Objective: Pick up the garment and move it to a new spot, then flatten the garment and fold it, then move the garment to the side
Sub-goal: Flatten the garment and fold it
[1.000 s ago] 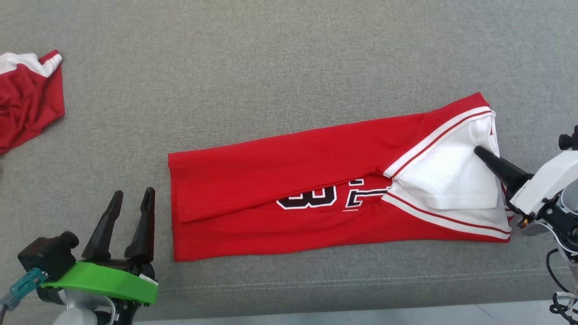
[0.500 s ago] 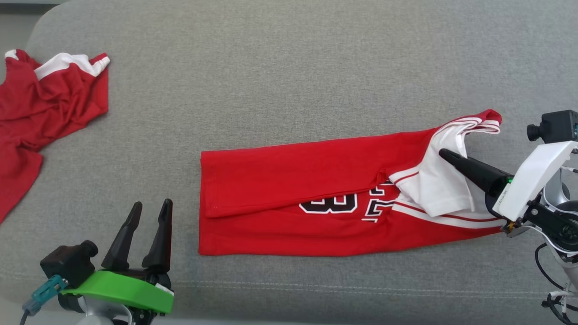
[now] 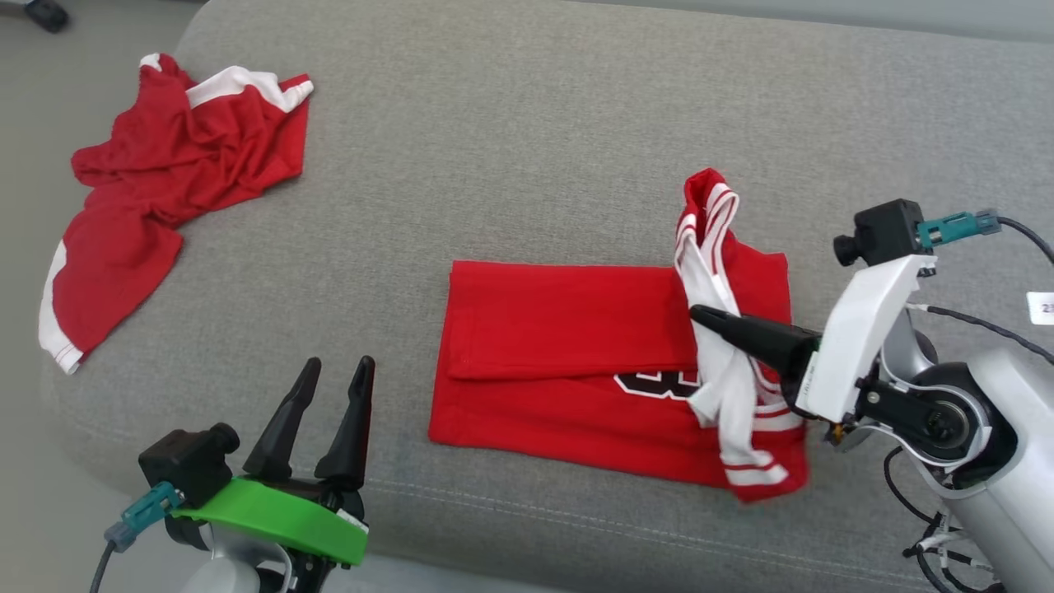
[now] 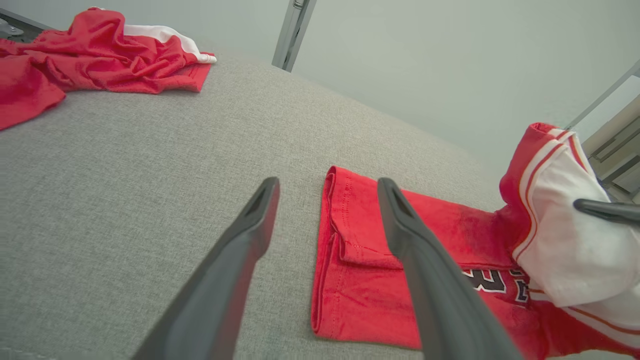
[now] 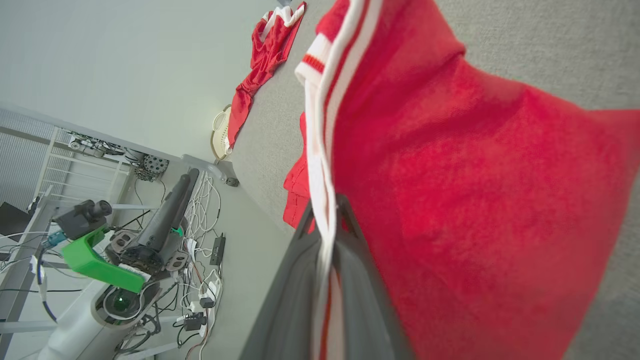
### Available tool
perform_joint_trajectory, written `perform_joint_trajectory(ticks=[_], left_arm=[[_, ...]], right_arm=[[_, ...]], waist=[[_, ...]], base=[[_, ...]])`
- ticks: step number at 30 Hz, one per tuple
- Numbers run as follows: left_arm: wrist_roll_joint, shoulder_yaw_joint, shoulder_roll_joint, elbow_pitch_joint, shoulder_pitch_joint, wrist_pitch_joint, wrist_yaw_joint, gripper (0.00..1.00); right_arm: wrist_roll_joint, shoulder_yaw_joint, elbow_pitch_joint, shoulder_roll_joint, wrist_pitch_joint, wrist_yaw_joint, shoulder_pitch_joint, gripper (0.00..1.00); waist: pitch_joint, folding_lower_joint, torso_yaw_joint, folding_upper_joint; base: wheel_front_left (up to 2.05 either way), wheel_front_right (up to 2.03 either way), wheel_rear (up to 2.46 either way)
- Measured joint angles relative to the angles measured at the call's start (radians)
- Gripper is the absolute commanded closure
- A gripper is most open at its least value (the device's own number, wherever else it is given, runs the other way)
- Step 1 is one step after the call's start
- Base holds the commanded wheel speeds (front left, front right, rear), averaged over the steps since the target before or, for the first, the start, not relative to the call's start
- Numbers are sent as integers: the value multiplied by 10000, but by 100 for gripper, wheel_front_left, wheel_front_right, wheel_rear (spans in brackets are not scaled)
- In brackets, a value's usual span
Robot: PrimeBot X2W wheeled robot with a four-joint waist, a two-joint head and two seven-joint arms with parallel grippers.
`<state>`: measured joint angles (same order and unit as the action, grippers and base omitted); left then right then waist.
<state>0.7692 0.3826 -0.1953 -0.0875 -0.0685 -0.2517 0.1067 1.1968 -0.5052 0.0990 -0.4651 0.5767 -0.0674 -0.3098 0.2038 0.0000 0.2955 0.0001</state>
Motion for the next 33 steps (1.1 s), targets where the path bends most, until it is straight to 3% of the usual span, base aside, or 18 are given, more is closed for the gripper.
perform_joint_trajectory(ticks=[9, 17, 25, 26, 28, 29, 33], left_arm=[[2, 301, 516, -105, -494, 0, 90, 0], [19, 86, 853, -100, -591, 0, 121, 0], [19, -31, 1053, -155, -591, 0, 132, 0], [19, -33, 1091, -176, -591, 0, 134, 0], [19, -36, 1114, -201, -591, 0, 132, 0], [19, -46, 1124, -226, -591, 0, 134, 0], [17, -15, 1147, -393, -591, 0, 134, 0]], right_arm=[[-895, -596, -199, 817, 104, -493, -360, 100], [-1442, -696, -836, 1511, -201, -577, -591, 100], [-1877, -779, -1586, 1902, -493, -579, -816, 100], [-1894, -750, -1703, 1960, -573, -579, -819, 89], [-1941, -713, -1810, 2011, -662, -581, -819, 26], [-1973, -667, -1881, 2079, -742, -581, -820, 0], [-1948, -451, -2163, 2485, -1106, -585, -832, 0]], waist=[[68, 0, 1001, 0], [304, 0, 1852, 0], [725, 0, 2226, 0], [756, 0, 2256, 0], [775, 0, 2284, 0], [785, 0, 2305, -1], [723, 0, 2341, 0]], base=[[0, 0, 0], [0, 0, 0], [0, 0, 0], [0, 0, 0], [0, 0, 0], [0, 0, 0], [0, 0, 0]])
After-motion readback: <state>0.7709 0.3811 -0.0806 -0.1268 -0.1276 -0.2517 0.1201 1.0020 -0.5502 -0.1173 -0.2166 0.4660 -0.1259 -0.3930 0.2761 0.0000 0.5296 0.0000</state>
